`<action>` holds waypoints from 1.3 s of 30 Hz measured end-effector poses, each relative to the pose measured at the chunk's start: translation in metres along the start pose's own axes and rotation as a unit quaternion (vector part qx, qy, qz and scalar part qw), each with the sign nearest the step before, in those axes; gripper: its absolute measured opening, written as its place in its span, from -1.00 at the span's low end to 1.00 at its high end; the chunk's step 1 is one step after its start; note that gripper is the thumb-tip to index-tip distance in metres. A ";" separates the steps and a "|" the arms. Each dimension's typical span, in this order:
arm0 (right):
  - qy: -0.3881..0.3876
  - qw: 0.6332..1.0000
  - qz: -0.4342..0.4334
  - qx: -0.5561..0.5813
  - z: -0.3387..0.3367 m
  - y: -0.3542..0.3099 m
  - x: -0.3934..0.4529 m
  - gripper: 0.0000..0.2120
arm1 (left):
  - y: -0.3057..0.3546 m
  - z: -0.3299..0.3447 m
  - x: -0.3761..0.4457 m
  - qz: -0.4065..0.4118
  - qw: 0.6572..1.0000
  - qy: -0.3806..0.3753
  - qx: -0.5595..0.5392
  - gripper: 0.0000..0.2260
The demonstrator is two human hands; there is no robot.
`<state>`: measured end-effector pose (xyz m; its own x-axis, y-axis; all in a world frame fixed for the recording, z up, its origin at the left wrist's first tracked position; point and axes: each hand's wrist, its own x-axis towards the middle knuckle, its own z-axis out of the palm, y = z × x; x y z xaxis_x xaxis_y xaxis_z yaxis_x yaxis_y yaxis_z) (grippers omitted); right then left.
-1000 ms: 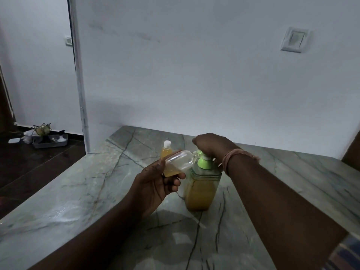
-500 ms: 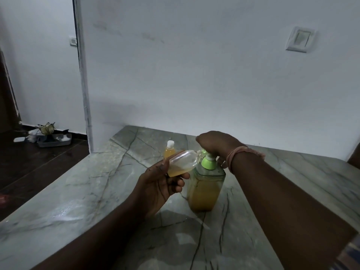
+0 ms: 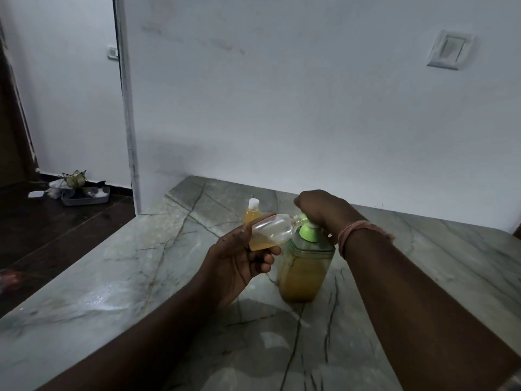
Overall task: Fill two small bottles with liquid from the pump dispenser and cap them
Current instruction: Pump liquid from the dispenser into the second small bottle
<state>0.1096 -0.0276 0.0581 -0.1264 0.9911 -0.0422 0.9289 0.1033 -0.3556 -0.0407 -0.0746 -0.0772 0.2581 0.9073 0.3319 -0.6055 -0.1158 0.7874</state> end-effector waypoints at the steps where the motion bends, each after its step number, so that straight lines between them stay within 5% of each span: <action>1: 0.002 1.000 0.010 0.005 0.001 -0.001 0.001 -0.77 | 0.001 0.000 0.000 -0.001 1.000 0.001 -0.001 -0.55; 12: -0.006 0.998 0.032 0.060 -0.004 0.000 -0.004 -0.75 | 0.003 0.004 -0.002 0.002 1.000 0.005 0.006 -0.56; 20: -0.071 0.958 0.118 0.251 -0.015 0.017 0.009 -0.56 | 0.002 0.007 -0.003 0.000 1.000 0.012 -0.001 -0.55; 26: 0.060 0.973 0.071 0.214 -0.005 0.009 0.004 -0.81 | -0.001 0.004 0.001 0.000 1.000 0.014 -0.007 -0.55; 32: 0.097 0.984 0.098 0.117 0.006 0.011 0.023 -0.78 | 0.001 0.001 0.001 0.004 1.000 -0.009 -0.002 -0.39; 39: 0.128 0.982 0.095 0.106 0.005 0.011 0.027 -0.78 | -0.001 0.005 -0.003 0.006 1.000 0.017 -0.010 -0.55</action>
<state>0.1146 -0.0004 0.0482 0.1585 0.9823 0.0995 0.8306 -0.0781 -0.5514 -0.0370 -0.0792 -0.0761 0.2255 0.9189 0.3237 -0.6236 -0.1191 0.7726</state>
